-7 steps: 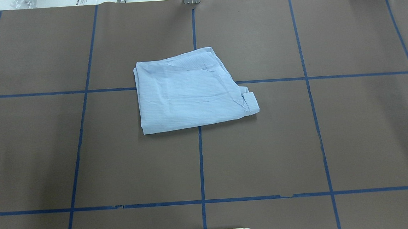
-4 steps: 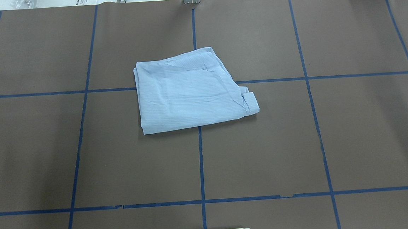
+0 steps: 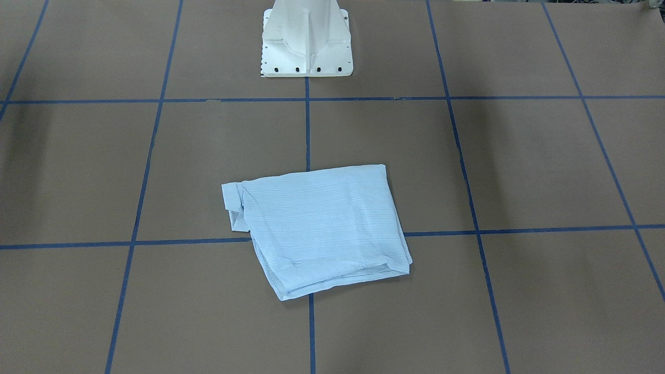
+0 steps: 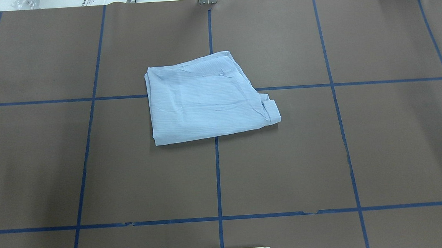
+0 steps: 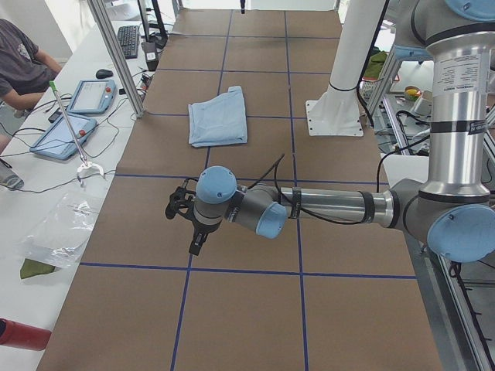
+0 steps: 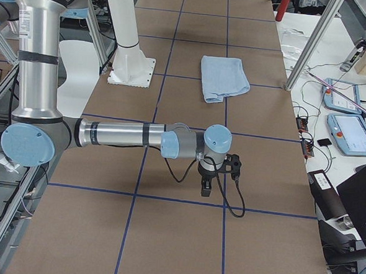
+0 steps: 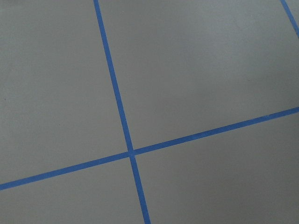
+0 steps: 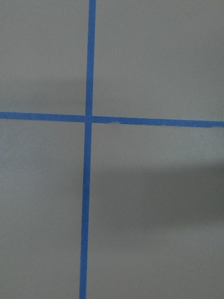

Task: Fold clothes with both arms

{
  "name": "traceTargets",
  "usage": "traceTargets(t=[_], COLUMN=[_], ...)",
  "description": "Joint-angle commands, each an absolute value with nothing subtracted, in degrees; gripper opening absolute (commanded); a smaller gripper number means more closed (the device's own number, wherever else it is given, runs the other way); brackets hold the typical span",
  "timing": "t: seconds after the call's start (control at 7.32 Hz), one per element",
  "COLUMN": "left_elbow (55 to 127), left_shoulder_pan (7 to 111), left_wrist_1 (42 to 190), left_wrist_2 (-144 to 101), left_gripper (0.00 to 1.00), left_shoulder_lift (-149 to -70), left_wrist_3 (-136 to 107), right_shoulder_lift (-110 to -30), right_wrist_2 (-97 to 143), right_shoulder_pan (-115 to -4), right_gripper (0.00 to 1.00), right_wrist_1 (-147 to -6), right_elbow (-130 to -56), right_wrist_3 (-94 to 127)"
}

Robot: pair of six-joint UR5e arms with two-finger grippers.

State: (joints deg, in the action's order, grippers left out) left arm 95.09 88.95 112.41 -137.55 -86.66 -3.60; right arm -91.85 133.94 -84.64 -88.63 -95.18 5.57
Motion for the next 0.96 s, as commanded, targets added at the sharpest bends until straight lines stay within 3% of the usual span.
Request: traceTargets(t=[0.0,0.82], left_elbow=[95.1,95.01], left_shoulder_pan=[88.95,88.86], left_wrist_1=[112.41,112.33], left_wrist_2=[-137.55,-138.25], left_gripper=[1.0,1.0], left_shoulder_lift=[-86.66,-86.66], left_wrist_3=[-3.6,-3.6], right_shoulder_lift=[-91.85,-91.85], right_wrist_2=[133.95,134.82], right_shoulder_pan=[-84.64,-84.55], right_gripper=[1.0,1.0], right_wrist_1=[-88.42,-87.98], right_elbow=[-95.1,-95.01], right_wrist_3=[5.54,5.36])
